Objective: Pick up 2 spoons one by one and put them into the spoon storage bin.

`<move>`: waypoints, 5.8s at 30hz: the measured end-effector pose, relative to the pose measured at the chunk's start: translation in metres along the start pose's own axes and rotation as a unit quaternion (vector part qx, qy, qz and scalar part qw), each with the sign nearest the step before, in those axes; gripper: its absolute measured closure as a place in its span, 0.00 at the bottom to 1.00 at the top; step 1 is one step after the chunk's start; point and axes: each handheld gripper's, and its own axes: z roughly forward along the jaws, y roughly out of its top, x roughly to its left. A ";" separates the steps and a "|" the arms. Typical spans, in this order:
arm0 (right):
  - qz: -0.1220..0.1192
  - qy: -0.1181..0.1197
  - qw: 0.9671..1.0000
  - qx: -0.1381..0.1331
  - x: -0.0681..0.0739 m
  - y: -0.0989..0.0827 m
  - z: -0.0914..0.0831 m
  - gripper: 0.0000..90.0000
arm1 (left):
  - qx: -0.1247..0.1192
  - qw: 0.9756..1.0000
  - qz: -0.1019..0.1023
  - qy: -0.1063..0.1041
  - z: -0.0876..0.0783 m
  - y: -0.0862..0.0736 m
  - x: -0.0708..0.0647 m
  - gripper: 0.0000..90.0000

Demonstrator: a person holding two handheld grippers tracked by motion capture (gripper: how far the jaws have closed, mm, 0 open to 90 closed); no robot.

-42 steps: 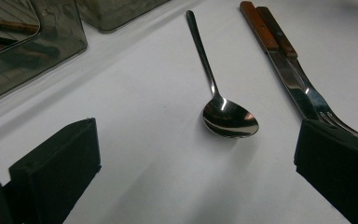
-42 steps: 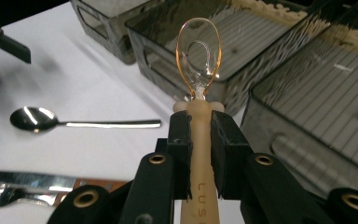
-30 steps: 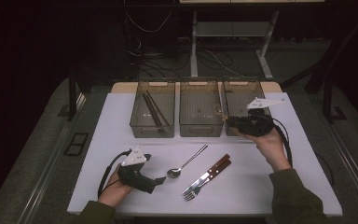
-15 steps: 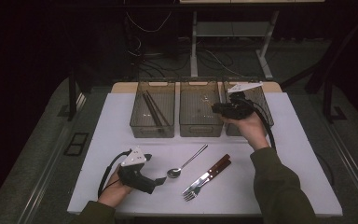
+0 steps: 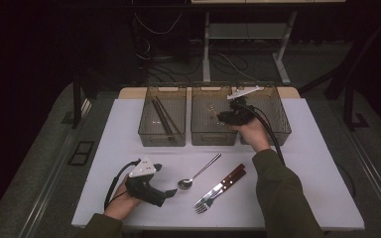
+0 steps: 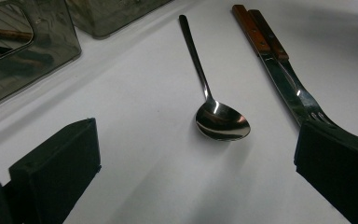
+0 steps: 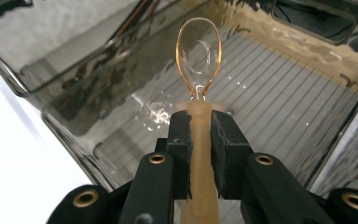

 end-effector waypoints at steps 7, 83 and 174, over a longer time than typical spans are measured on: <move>0.001 -0.003 1.000 0.027 -0.002 -0.005 0.010 0.86 | 0.001 1.000 -0.002 -0.002 0.000 0.000 0.000 0.00; 0.009 -0.014 0.998 -0.053 0.033 -0.200 -0.126 0.16 | -0.012 1.000 -0.019 0.003 -0.004 0.003 0.002 0.00; -0.022 -0.013 0.999 -0.047 0.041 -0.200 -0.126 0.16 | 0.085 0.996 -0.023 0.009 0.036 0.027 0.011 0.51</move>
